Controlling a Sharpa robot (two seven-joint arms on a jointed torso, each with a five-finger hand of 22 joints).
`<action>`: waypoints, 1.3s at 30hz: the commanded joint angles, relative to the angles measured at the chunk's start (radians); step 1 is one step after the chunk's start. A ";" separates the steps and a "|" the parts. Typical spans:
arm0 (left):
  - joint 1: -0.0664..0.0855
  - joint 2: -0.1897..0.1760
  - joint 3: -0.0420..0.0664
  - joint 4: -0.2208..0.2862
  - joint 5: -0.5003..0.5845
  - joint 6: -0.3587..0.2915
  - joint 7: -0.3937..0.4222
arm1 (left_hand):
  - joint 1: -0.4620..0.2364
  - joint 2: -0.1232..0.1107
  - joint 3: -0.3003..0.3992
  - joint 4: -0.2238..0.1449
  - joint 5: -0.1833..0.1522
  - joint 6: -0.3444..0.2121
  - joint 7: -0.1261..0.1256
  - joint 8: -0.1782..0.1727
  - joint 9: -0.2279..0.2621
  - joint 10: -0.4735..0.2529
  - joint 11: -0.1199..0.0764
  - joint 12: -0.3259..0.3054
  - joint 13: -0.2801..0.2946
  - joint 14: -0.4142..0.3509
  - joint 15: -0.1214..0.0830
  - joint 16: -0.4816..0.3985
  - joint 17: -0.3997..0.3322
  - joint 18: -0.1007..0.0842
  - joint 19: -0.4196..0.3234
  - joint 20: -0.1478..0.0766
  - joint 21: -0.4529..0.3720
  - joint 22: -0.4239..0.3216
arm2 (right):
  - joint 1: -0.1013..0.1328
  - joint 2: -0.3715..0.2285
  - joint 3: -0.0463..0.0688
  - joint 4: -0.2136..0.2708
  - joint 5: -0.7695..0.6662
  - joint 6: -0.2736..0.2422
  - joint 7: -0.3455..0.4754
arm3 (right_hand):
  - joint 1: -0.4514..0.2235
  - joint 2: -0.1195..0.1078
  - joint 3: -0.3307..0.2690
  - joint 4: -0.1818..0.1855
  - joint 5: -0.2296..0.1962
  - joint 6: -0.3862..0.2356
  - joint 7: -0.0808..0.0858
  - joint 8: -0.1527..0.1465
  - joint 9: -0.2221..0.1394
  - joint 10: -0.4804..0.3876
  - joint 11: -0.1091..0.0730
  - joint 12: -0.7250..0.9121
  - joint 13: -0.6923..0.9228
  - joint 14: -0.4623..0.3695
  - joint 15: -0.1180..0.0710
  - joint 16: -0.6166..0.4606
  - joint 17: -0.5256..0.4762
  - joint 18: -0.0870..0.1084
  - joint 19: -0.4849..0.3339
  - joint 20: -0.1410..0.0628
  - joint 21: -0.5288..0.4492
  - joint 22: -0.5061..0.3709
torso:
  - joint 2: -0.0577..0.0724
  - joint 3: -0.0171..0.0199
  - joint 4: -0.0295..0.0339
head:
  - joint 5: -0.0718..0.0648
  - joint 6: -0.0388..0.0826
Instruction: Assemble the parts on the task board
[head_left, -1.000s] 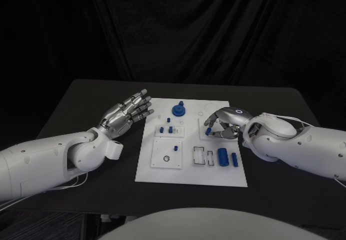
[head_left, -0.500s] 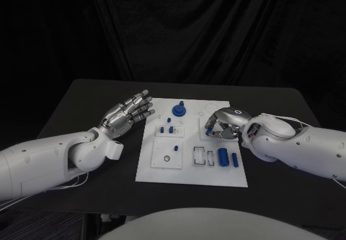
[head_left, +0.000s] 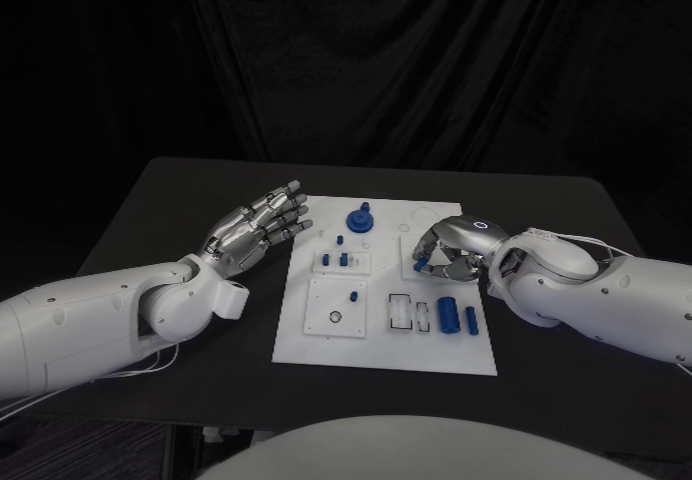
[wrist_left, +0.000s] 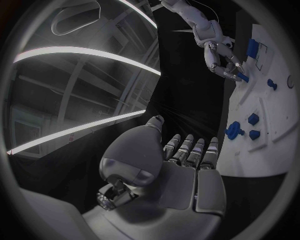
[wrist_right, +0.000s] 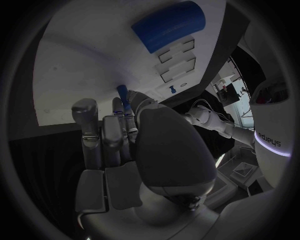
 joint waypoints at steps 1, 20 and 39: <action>-0.002 0.002 0.001 0.001 0.002 0.016 0.075 | 0.002 0.007 0.005 0.001 0.005 0.008 0.003 0.007 0.001 0.000 0.005 0.006 0.002 -0.001 0.009 0.007 0.002 -0.021 0.006 -0.001 0.006 0.001 | 0.011 -0.009 0.002 0.019 -0.013 -0.020 -0.006 | 0.001 0.004 0.005 -0.002 -0.002 0.019 -0.004 0.014 0.017 0.016 -0.004 -0.009 0.001 0.000 -0.010 -0.006 0.001 -0.020 0.000 -0.010 0.007 0.096 | 0.000 0.0001 0.0008 | 0.002 0.000; -0.005 0.010 0.001 -0.007 0.002 0.016 0.065 | 0.005 0.006 0.008 -0.003 0.010 0.019 0.013 0.010 0.002 0.002 0.007 0.012 0.002 0.002 0.012 0.012 0.002 -0.024 0.012 -0.001 0.008 0.002 | 0.116 -0.068 0.003 0.201 -0.047 0.021 -0.055 | -0.022 0.014 -0.003 -0.006 -0.040 0.055 -0.024 0.048 0.084 0.071 -0.022 -0.043 0.002 0.004 -0.023 -0.015 -0.005 -0.021 0.003 -0.023 0.009 0.095 | -0.001 -0.0027 0.0017 | 0.016 0.000; -0.009 0.007 0.001 -0.005 0.002 0.012 0.064 | 0.006 0.006 0.009 -0.004 0.010 0.023 0.016 0.011 0.003 0.002 0.007 0.013 0.002 0.003 0.012 0.014 0.003 -0.025 0.013 -0.001 0.009 0.003 | 0.073 0.133 -0.002 0.190 -0.217 0.043 0.019 | -0.028 0.021 -0.003 -0.014 -0.058 0.055 -0.031 0.053 0.132 0.099 -0.028 -0.080 0.002 0.089 -0.031 0.086 0.159 -0.055 0.091 -0.031 0.212 0.142 | 0.000 0.0001 -0.0001 | 0.045 0.000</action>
